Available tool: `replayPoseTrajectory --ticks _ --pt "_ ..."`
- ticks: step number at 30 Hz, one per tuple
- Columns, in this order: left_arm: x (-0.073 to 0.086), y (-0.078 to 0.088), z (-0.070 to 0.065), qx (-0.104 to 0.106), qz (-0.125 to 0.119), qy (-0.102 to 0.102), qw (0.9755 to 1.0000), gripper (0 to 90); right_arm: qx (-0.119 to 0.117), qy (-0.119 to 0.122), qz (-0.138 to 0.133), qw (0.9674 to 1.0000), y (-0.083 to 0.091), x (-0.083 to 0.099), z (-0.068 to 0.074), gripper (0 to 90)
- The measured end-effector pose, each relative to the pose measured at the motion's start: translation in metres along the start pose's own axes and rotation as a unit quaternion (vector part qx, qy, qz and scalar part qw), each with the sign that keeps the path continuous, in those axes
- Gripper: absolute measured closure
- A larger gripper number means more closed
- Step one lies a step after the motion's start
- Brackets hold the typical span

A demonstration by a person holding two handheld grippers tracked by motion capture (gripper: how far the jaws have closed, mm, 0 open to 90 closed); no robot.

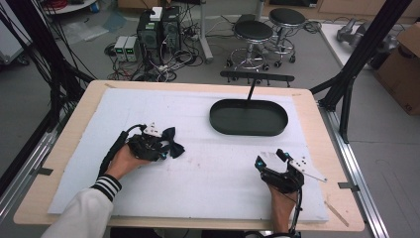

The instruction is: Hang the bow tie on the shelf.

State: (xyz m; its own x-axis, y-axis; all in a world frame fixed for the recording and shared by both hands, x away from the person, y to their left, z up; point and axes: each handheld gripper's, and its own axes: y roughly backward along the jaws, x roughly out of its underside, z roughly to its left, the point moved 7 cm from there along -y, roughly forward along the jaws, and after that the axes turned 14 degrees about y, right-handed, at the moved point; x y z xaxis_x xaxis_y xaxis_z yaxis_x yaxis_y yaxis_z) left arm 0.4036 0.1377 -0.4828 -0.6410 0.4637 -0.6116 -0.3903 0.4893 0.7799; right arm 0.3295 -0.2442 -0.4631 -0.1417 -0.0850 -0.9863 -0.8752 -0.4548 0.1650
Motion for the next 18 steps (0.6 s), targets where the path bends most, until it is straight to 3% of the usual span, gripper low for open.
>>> replayPoseTrajectory --ticks 3,7,18 --pt "-0.0014 -0.0014 -0.0007 0.004 -0.002 0.010 0.9999 62.7 0.000 -0.001 0.000 1.0000 0.0000 0.0001 0.0001 10.4" --pt "-0.0032 -0.0012 -0.0029 0.003 -0.010 0.007 0.9999 71.5 0.001 -0.001 0.000 1.0000 -0.0001 -0.0001 0.0003 10.4" --pt "-0.0062 0.0047 -0.0019 0.011 -0.020 0.031 0.9993 83.0 0.000 -0.001 0.000 1.0000 0.0000 0.0000 0.0002 10.4"
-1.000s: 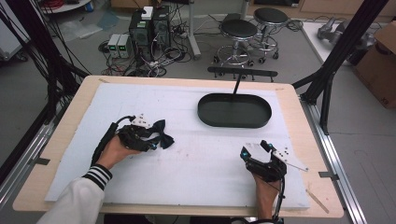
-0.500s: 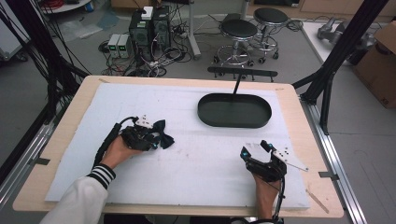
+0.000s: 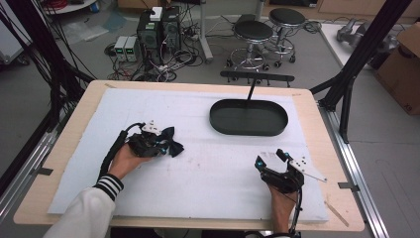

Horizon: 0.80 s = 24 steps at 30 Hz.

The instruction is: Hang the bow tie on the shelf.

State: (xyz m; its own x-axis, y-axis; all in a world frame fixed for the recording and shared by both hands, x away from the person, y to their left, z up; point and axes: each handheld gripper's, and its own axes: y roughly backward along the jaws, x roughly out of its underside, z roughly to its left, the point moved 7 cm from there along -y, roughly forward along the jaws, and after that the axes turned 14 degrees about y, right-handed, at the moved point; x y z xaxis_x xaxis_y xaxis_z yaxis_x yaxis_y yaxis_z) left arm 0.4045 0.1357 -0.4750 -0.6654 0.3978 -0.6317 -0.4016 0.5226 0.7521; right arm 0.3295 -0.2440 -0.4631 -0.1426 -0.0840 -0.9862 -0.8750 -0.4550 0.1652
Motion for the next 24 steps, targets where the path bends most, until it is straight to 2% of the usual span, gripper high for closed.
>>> replayPoseTrajectory --ticks 13,16,18,24 --pt "-0.003 0.005 -0.001 -0.002 -0.014 -0.006 0.9999 85.4 0.000 0.001 -0.002 1.0000 0.000 0.000 0.000 10.4" --pt "-0.005 0.008 -0.001 -0.003 -0.027 -0.013 0.9996 85.5 0.000 0.002 -0.002 1.0000 0.000 0.000 0.000 10.4" --pt "-0.007 0.011 -0.002 -0.001 -0.039 -0.008 0.9992 85.8 -0.001 0.002 -0.002 1.0000 0.000 0.000 0.000 10.4" --pt "-0.017 0.021 -0.002 -0.006 -0.082 -0.013 0.9965 86.0 -0.001 0.002 -0.001 1.0000 0.000 0.000 -0.001 10.4"
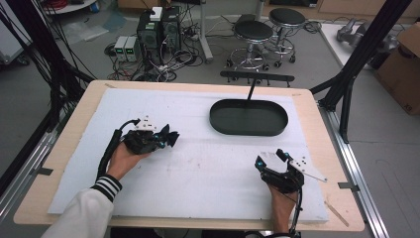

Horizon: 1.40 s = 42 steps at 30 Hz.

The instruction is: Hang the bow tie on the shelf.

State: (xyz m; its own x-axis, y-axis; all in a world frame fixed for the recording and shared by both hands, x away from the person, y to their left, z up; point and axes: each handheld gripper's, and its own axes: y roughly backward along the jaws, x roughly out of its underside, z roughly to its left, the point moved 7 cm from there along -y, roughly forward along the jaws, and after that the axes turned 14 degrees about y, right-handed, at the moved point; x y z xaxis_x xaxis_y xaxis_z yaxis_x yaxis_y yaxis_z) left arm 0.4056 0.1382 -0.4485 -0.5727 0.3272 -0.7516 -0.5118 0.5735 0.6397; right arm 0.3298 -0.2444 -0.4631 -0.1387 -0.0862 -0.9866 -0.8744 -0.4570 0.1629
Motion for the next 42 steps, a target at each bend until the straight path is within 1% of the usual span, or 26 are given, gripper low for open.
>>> replayPoseTrajectory --ticks 3,6,10,15,17,19,29,33,35,36,37,42 --pt "-0.005 0.003 -0.001 0.001 -0.018 0.002 0.9998 86.1 -0.001 -0.002 0.000 1.0000 0.000 0.000 0.000 10.4" --pt "-0.011 0.006 -0.003 0.006 -0.029 0.005 0.9995 86.2 0.000 -0.001 0.000 1.0000 0.000 0.000 0.000 10.4" --pt "-0.019 0.009 -0.008 0.014 -0.042 0.003 0.9990 86.3 0.000 0.000 0.000 1.0000 0.000 0.000 0.000 10.4" --pt "-0.031 0.009 -0.016 0.016 -0.051 -0.013 0.9985 86.4 0.000 0.000 0.000 1.0000 0.000 0.000 0.000 10.4" --pt "-0.037 0.008 -0.020 0.021 -0.054 -0.014 0.9982 86.4 0.000 0.000 0.000 1.0000 0.000 0.000 0.000 10.4" --pt "-0.044 0.007 -0.025 0.023 -0.057 -0.021 0.9979 86.4 0.000 -0.001 0.000 1.0000 0.000 0.000 0.000 10.4" --pt "-0.074 0.000 -0.046 0.027 -0.063 -0.046 0.9966 86.4 0.002 -0.002 -0.004 1.0000 0.000 0.000 0.000 10.4" --pt "-0.087 -0.004 -0.055 0.032 -0.069 -0.056 0.9955 86.4 0.000 -0.001 -0.004 1.0000 0.000 0.000 -0.001 10.4" --pt "-0.092 -0.006 -0.060 0.034 -0.071 -0.062 0.9950 86.4 0.000 -0.002 -0.003 1.0000 0.000 0.000 -0.001 10.3" --pt "-0.092 -0.006 -0.060 0.034 -0.071 -0.062 0.9950 86.4 0.000 -0.003 -0.004 1.0000 0.000 0.000 -0.001 10.4" --pt "-0.096 -0.009 -0.064 0.037 -0.076 -0.067 0.9942 86.5 0.000 -0.003 -0.004 1.0000 0.000 0.000 -0.001 10.4" --pt "-0.108 -0.014 -0.071 0.042 -0.088 -0.064 0.9931 86.5 0.000 -0.001 0.000 1.0000 0.000 0.000 0.001 10.4"
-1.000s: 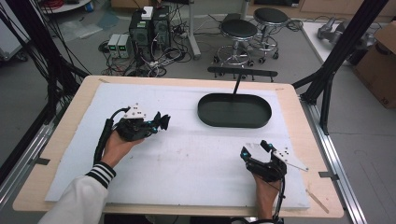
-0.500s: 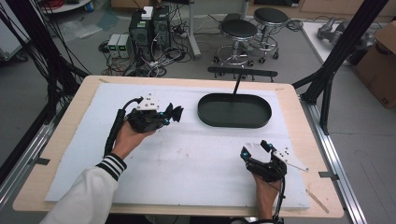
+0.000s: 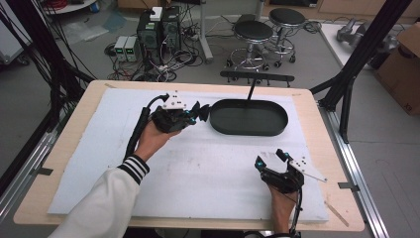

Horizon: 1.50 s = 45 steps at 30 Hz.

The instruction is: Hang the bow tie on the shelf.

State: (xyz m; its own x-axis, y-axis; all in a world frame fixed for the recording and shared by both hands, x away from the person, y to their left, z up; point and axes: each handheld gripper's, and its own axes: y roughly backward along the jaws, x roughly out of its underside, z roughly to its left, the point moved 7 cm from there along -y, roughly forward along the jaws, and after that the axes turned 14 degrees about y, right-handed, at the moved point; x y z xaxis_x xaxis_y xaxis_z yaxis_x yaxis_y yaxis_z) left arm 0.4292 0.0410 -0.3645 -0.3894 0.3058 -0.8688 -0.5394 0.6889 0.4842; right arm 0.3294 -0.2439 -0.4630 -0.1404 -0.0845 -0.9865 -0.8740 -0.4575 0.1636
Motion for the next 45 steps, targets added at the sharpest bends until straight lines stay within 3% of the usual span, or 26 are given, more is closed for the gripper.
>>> replayPoseTrajectory --ticks 5,14,18,24,26,33,38,45 --pt "-0.013 -0.006 -0.006 0.009 -0.020 0.002 0.9998 86.6 0.000 -0.002 -0.001 1.0000 0.000 0.000 -0.001 10.4" --pt "-0.039 -0.013 -0.008 0.030 -0.055 0.030 0.9976 86.8 0.001 -0.003 0.000 1.0000 0.000 0.000 -0.002 10.4" --pt "-0.047 -0.014 -0.005 0.027 -0.063 0.032 0.9971 86.8 0.002 -0.007 0.000 1.0000 0.000 0.000 -0.002 10.4" --pt "-0.066 -0.017 -0.002 0.033 -0.086 0.044 0.9947 86.8 0.002 -0.008 0.000 1.0000 0.000 0.000 -0.002 10.4" --pt "-0.077 -0.017 -0.001 0.043 -0.102 0.064 0.9918 86.8 0.002 -0.007 0.000 1.0000 0.000 0.000 -0.002 10.4" --pt "-0.087 -0.023 -0.003 0.047 -0.106 0.064 0.9912 86.8 0.001 -0.009 -0.001 1.0000 0.000 0.000 -0.002 10.4" --pt "-0.099 -0.030 -0.007 0.043 -0.104 0.047 0.9925 86.9 0.002 -0.011 0.000 0.9999 0.000 0.000 -0.002 10.4" --pt "-0.114 -0.041 -0.011 0.036 -0.106 0.042 0.9928 86.9 0.003 -0.007 -0.001 1.0000 0.000 0.000 -0.002 10.4"
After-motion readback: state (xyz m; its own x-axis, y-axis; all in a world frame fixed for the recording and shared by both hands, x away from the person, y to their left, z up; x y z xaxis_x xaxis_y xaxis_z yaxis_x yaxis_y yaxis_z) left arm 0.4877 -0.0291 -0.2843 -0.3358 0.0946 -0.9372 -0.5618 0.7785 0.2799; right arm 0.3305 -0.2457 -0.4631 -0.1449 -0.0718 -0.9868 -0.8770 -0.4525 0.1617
